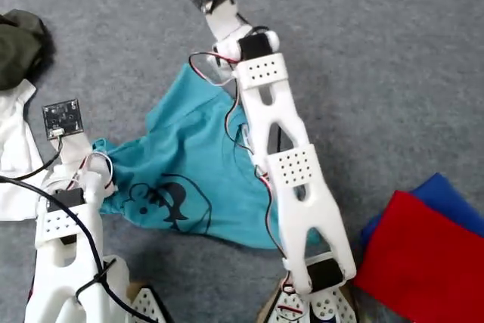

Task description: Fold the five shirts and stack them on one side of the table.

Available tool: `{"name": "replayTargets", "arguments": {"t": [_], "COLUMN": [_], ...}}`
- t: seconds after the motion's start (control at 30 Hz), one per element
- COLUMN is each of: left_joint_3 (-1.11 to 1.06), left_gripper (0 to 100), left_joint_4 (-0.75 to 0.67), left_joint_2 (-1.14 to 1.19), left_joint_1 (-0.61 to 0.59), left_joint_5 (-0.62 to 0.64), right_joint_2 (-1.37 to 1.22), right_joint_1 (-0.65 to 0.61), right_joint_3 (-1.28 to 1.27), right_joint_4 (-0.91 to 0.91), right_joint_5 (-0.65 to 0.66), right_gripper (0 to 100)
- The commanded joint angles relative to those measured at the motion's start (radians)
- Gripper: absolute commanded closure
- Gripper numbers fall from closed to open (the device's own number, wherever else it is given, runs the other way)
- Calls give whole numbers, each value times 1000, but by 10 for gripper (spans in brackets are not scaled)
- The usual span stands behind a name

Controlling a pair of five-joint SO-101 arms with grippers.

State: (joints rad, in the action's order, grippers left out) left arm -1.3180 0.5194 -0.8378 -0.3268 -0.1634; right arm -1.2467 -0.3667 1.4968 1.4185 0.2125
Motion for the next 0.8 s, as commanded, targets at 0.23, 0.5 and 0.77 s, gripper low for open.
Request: {"name": "replayTargets", "arguments": {"t": [0.23,0.5,0.77], "left_joint_3": [109,195,195], "left_gripper": [980,980,980], "left_joint_4": [-23,44,44], "left_joint_2": [209,314,314], "left_joint_1": [3,2,0], "left_joint_5": [15,11,11], "right_joint_2": [-39,-107,-107], "right_joint_1": [-62,-59,-8], "right_joint_3": [94,36,30], "right_joint_4": [350,362,370], "right_joint_5": [15,9,12], "right_gripper": [766,800,992]}}
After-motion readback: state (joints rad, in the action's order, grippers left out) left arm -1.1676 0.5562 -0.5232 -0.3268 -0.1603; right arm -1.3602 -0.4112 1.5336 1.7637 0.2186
